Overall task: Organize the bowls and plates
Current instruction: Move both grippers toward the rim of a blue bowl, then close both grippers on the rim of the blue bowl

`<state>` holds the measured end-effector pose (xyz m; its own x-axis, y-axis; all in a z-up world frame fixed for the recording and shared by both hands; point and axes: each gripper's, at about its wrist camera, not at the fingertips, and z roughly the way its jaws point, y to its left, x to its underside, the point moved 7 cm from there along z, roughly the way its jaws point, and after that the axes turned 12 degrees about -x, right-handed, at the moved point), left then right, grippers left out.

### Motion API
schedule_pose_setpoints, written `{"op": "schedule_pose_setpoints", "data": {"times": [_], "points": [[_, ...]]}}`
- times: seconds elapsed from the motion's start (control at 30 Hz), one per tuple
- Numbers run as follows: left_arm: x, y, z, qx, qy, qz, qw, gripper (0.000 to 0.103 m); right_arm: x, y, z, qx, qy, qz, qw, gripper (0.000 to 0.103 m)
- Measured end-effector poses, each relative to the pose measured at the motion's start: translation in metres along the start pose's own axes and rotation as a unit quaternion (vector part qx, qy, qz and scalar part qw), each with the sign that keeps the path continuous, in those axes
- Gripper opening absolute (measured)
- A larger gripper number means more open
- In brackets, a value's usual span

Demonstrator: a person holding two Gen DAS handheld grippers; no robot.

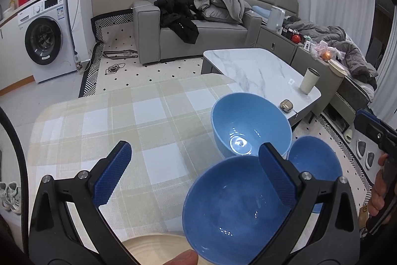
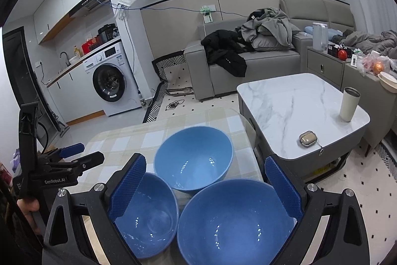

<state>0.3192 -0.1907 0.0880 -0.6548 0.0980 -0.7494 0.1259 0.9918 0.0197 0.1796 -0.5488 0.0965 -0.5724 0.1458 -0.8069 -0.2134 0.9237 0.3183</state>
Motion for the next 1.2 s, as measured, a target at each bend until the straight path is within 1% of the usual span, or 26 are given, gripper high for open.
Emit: {"op": "schedule_pose_setpoints", "data": {"times": [0.17, 0.4, 0.6, 0.83, 0.97, 1.0, 1.07, 1.2], "points": [[-0.006, -0.008, 0.022, 0.005, 0.012, 0.002, 0.9999, 0.102, -0.004, -0.017, 0.023, 0.0, 0.012, 0.021, 1.0, 0.098], [-0.013, -0.016, 0.052, 0.006, 0.027, 0.009, 0.9996, 0.102, -0.013, -0.038, 0.042, 0.005, 0.026, 0.03, 0.999, 0.098], [-0.017, -0.023, 0.084, 0.014, 0.05, 0.009, 0.9986, 0.102, -0.009, -0.056, 0.073, 0.009, 0.061, 0.026, 0.998, 0.098], [-0.014, -0.041, 0.118, 0.016, 0.073, 0.028, 0.9968, 0.102, 0.003, -0.074, 0.108, 0.012, 0.101, 0.022, 0.995, 0.097], [-0.012, -0.047, 0.137, 0.02, 0.087, 0.027, 0.9956, 0.102, 0.008, -0.08, 0.125, 0.013, 0.122, 0.019, 0.992, 0.088], [-0.012, -0.048, 0.141, 0.022, 0.091, 0.027, 0.9953, 0.101, 0.01, -0.081, 0.129, 0.013, 0.127, 0.02, 0.992, 0.084], [-0.011, -0.05, 0.147, 0.026, 0.098, 0.025, 0.9946, 0.094, 0.014, -0.084, 0.138, 0.012, 0.14, 0.02, 0.99, 0.078], [-0.007, -0.058, 0.158, 0.032, 0.108, 0.036, 0.9929, 0.086, 0.023, -0.087, 0.153, 0.005, 0.162, 0.023, 0.986, 0.064]]}}
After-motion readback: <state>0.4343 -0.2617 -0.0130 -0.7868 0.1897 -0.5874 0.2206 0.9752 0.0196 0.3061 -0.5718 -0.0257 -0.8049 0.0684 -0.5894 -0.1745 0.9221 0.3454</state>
